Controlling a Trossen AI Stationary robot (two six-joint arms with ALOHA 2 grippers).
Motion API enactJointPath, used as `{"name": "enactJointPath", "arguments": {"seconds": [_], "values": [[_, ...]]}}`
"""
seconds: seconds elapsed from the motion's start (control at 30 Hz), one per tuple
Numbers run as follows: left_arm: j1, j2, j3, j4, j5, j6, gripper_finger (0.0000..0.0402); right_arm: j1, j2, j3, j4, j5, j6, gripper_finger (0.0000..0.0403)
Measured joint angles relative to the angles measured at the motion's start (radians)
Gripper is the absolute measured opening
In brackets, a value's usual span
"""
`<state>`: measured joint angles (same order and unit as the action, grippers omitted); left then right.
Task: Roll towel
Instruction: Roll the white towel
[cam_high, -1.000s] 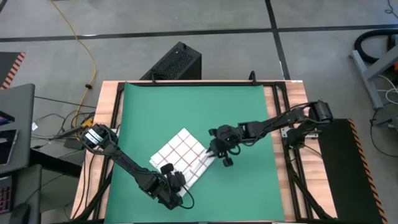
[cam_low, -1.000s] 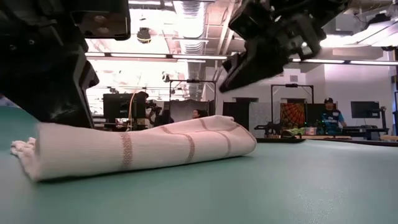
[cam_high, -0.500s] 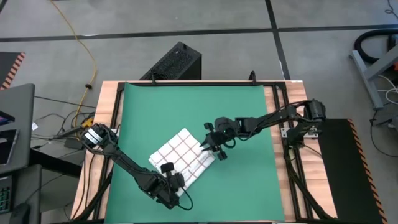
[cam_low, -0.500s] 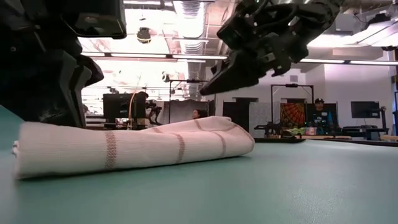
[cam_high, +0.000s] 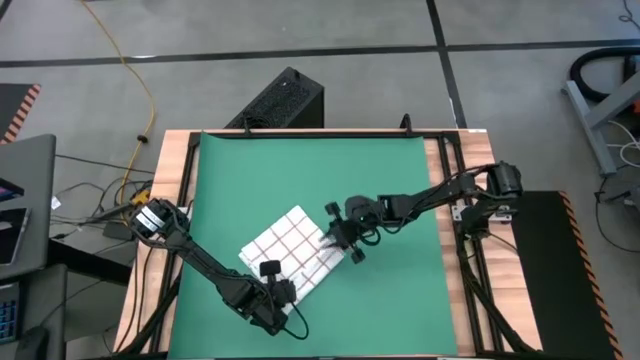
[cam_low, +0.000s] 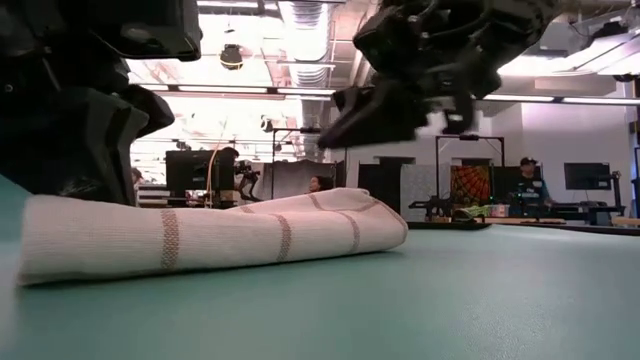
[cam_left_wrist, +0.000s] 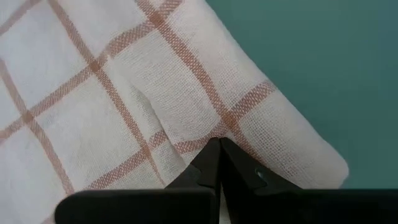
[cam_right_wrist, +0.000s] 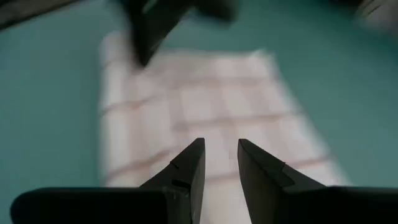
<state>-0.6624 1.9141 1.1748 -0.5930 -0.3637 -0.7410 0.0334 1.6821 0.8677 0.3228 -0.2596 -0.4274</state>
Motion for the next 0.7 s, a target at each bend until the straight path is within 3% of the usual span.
{"name": "enactJointPath", "arguments": {"seconds": [0.07, 0.33, 0.7], "values": [[0.001, 0.001, 0.000, -0.003, 0.001, 0.044, 0.0000, -0.019, 0.033, 0.006, 0.087, 0.000, 0.013, 0.0116], [0.014, 0.001, 0.000, 0.001, 0.016, 0.092, 0.0000, -0.051, 0.220, 0.093, 0.122, 0.001, 0.011, 0.0116], [0.017, 0.001, 0.001, -0.035, 0.053, 0.144, 0.0000, -0.134, 0.286, 0.237, -0.239, 0.021, -0.034, 0.0116]]}}
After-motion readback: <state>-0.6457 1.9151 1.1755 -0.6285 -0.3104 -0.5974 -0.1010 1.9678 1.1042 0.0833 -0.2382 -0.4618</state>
